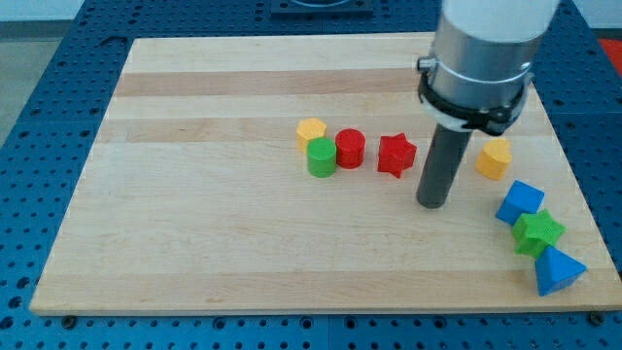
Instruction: Push the red star towards the right center
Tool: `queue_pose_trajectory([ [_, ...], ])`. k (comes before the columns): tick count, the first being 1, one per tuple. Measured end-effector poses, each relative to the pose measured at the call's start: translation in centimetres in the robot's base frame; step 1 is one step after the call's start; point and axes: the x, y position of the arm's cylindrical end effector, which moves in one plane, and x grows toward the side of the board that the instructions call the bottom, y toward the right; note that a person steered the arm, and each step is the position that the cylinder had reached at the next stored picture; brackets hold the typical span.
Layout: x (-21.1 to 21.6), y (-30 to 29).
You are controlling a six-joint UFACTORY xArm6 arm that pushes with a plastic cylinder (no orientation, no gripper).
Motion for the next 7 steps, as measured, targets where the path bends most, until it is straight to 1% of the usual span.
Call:
queue_pose_trajectory([
  [1, 1.6, -1.4],
  [2, 0.6, -3.7],
  [3, -1.8, -3.8],
  [4, -2.3, -3.8],
  [6, -8.1, -3.2],
  [7, -8.4, -3.2],
])
